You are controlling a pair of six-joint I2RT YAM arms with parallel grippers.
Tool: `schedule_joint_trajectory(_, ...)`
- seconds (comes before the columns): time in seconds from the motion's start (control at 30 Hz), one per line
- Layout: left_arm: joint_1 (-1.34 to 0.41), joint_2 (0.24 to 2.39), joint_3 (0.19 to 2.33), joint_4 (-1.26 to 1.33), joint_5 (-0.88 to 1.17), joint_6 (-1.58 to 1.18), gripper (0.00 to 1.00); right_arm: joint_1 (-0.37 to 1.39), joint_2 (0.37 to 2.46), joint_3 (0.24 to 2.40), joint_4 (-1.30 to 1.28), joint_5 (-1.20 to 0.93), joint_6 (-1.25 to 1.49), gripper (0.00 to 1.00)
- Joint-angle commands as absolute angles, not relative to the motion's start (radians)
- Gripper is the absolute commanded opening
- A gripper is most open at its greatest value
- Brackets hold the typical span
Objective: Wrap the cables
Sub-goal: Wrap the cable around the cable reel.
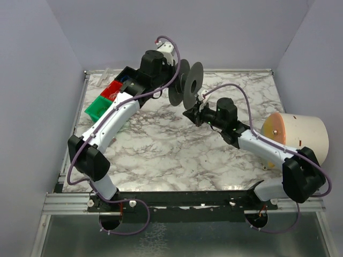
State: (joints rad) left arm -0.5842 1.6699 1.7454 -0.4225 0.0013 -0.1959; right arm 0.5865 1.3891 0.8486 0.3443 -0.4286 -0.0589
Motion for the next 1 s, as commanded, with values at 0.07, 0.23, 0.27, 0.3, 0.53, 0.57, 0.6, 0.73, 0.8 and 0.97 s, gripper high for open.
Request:
schedule_joint_trajectory(0.07,-0.499,1.600,1.734,-0.211,0.267,-0.432,0.00,0.596,1.343,0.777,0.421,-0.155,-0.176,0.01)
schedule_joint_trajectory(0.23,-0.421,1.572,1.677,-0.110,0.402,-0.578,0.00,0.596,1.317,0.719,0.532,0.009,-0.254,0.00)
schedule_joint_trajectory(0.27,-0.413,1.564,1.663,-0.088,0.425,-0.601,0.00,0.597,1.316,0.711,0.558,0.056,-0.276,0.00)
schedule_joint_trajectory(0.3,-0.407,1.559,1.651,-0.064,0.450,-0.622,0.00,0.596,1.315,0.705,0.591,0.098,-0.299,0.00)
schedule_joint_trajectory(0.53,-0.388,1.531,1.585,0.077,0.591,-0.735,0.00,0.596,1.337,0.659,0.844,0.340,-0.417,0.00)
schedule_joint_trajectory(0.57,-0.388,1.529,1.580,0.085,0.599,-0.739,0.00,0.595,1.341,0.656,0.874,0.355,-0.436,0.00)
schedule_joint_trajectory(0.6,-0.387,1.528,1.575,0.087,0.603,-0.740,0.00,0.596,1.346,0.655,0.902,0.368,-0.456,0.00)
schedule_joint_trajectory(0.73,-0.388,1.519,1.562,0.085,0.614,-0.735,0.00,0.594,1.373,0.654,1.017,0.424,-0.532,0.00)
schedule_joint_trajectory(0.8,-0.387,1.515,1.555,0.085,0.619,-0.733,0.00,0.594,1.388,0.640,1.101,0.430,-0.573,0.00)
schedule_joint_trajectory(0.97,-0.388,1.507,1.544,0.070,0.621,-0.707,0.00,0.595,1.401,0.632,1.177,0.424,-0.592,0.00)
